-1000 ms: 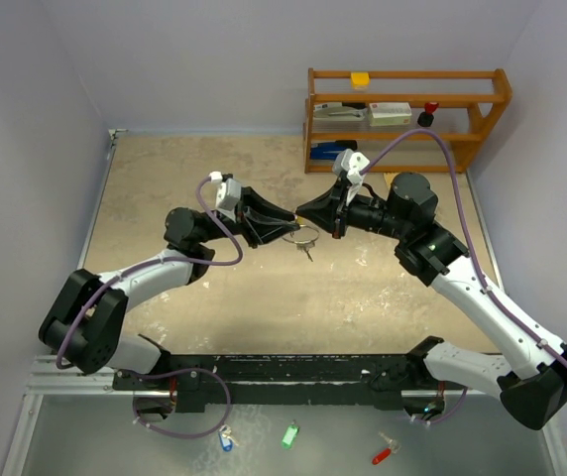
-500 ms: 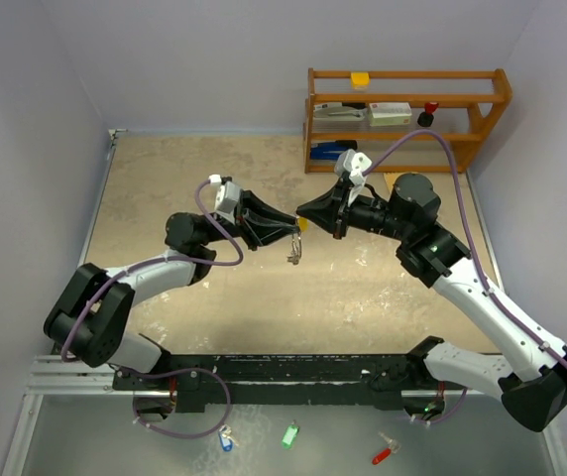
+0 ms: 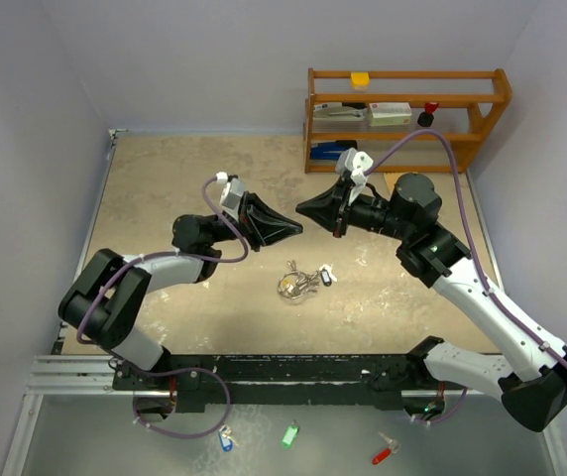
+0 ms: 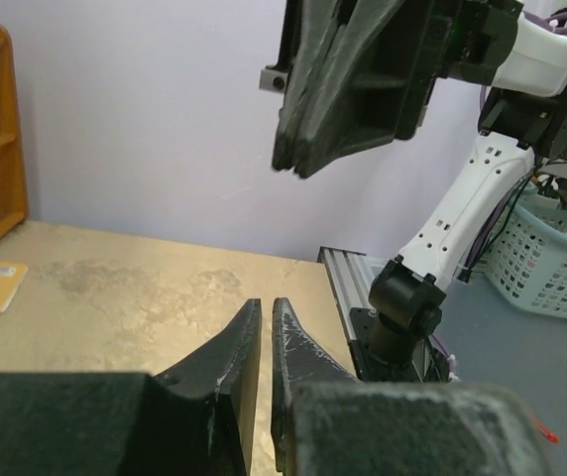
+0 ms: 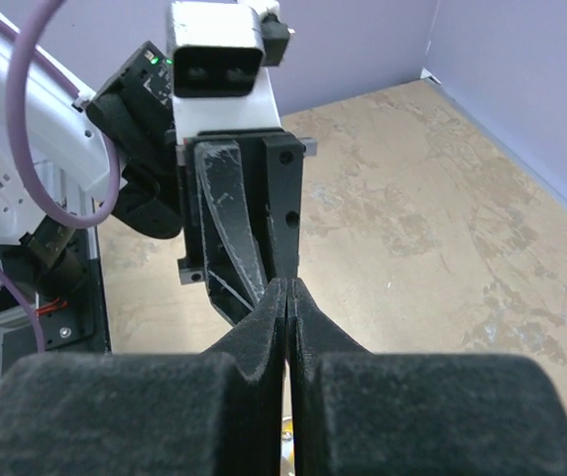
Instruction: Remove the keys from the keyring
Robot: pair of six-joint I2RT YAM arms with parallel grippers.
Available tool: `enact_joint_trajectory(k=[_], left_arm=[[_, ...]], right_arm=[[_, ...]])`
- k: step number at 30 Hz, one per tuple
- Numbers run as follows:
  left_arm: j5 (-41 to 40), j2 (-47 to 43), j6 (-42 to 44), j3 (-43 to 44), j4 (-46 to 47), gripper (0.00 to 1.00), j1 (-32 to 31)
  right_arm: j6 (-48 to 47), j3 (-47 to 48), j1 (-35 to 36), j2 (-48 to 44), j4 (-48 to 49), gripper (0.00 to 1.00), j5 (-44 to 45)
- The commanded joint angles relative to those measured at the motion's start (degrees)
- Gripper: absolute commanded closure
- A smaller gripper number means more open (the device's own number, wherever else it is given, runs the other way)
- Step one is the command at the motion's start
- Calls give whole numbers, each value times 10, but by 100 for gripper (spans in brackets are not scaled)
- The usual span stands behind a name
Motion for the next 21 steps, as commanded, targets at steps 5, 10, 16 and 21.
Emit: enact_joint_trajectory(k=[5, 10, 16, 21], left_arm=[[-31, -1, 47, -15, 13, 99, -2], [-92, -38, 165, -21, -184, 86, -2], [-234, -121, 289, -38, -389, 82, -2], [-333, -180, 320, -44, -481, 81, -2]], right_arm=[[-7, -25, 3, -37, 4, 100, 135], [1, -48, 3, -40, -59, 81, 266], [31, -76, 4, 0, -150, 76, 363], [72, -92, 10, 79, -197, 78, 409]])
